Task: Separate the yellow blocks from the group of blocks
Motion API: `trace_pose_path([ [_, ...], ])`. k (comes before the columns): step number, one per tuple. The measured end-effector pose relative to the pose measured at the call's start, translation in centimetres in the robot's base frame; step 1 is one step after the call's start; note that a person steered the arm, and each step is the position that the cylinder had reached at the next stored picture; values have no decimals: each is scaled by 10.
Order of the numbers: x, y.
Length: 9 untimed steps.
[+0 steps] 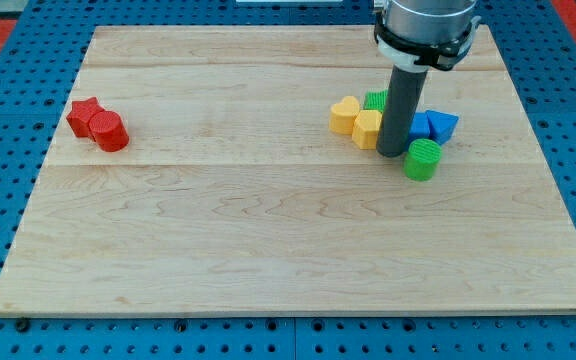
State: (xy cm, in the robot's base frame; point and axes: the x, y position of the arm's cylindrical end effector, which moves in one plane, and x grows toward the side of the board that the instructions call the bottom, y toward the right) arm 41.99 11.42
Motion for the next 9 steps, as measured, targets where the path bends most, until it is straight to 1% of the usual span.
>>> trace_pose_path([
  [2,-60,-43],
  [3,-84,-43],
  [5,-86,-50],
  [6,-86,-45],
  [7,-104,-60],
  [8,-107,-51],
  [9,-123,-19],
])
